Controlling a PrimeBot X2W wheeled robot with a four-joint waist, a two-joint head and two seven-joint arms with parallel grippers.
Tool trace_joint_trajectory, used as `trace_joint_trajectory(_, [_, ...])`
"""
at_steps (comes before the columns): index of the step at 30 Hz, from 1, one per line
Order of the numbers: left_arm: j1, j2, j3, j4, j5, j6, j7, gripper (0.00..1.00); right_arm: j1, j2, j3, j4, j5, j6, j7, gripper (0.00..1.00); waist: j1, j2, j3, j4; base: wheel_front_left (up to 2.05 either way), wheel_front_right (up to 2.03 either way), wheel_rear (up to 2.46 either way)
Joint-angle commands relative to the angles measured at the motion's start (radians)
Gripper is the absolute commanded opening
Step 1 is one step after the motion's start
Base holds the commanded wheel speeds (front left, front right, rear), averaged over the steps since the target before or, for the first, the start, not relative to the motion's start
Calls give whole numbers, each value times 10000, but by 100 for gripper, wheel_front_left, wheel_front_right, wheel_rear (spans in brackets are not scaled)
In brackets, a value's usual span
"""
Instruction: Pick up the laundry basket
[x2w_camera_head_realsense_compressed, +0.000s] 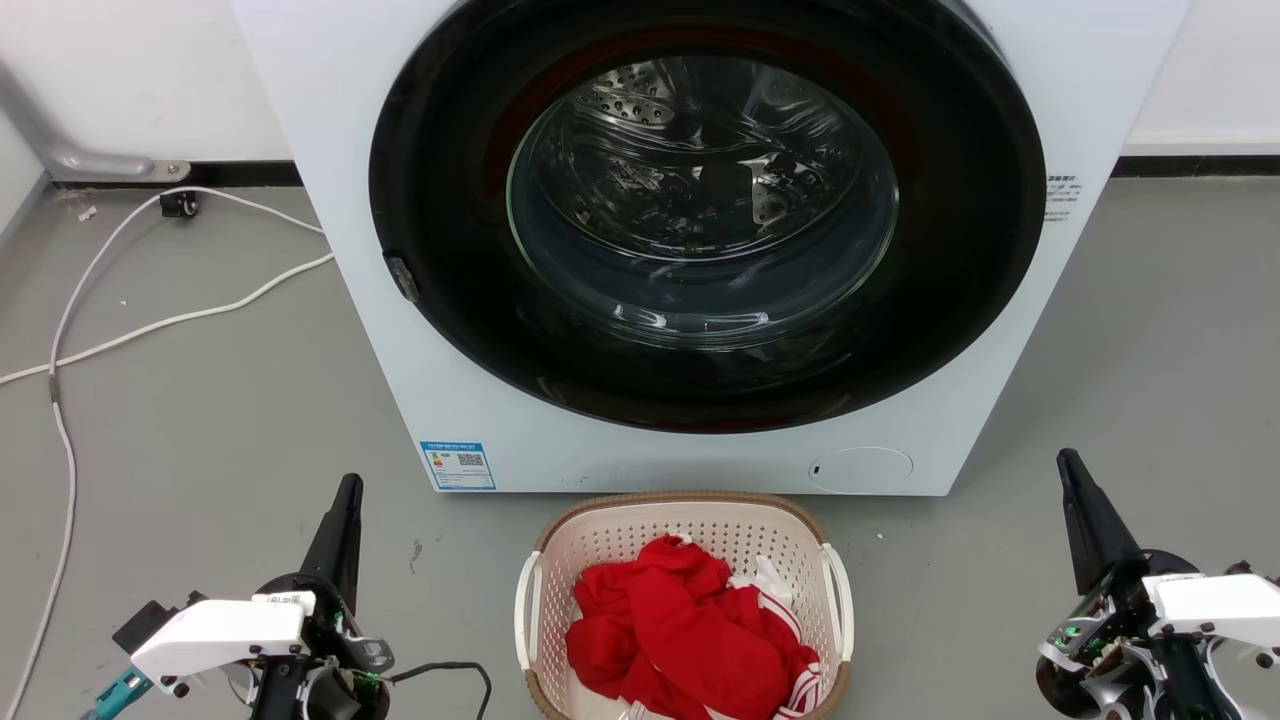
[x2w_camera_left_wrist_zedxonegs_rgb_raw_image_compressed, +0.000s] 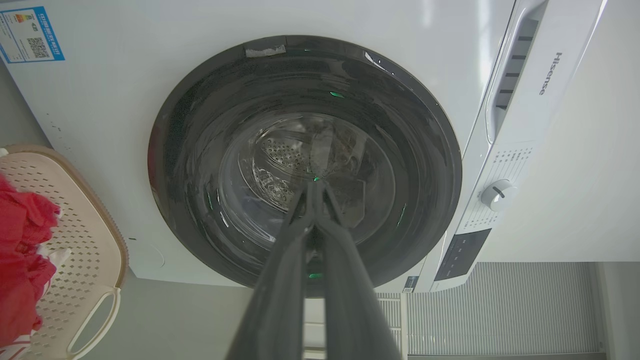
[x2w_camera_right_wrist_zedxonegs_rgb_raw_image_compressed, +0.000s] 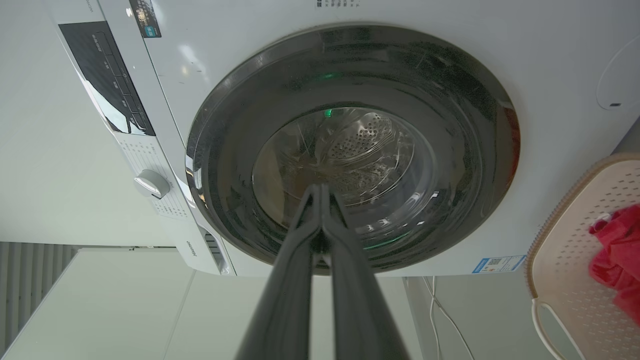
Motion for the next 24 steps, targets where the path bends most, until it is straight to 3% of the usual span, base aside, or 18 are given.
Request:
trace_joint_trajectory(1, [-80, -4, 18, 5, 70, -32, 66, 0, -112, 20, -22, 13, -81, 0, 14, 0, 0, 0, 0, 0, 0, 0, 0])
trace_joint_trajectory(24, [-85, -39, 72, 9, 94, -32, 83, 0, -118, 50, -58, 16, -96, 0, 44, 0, 0, 0, 0, 0, 0, 0, 0])
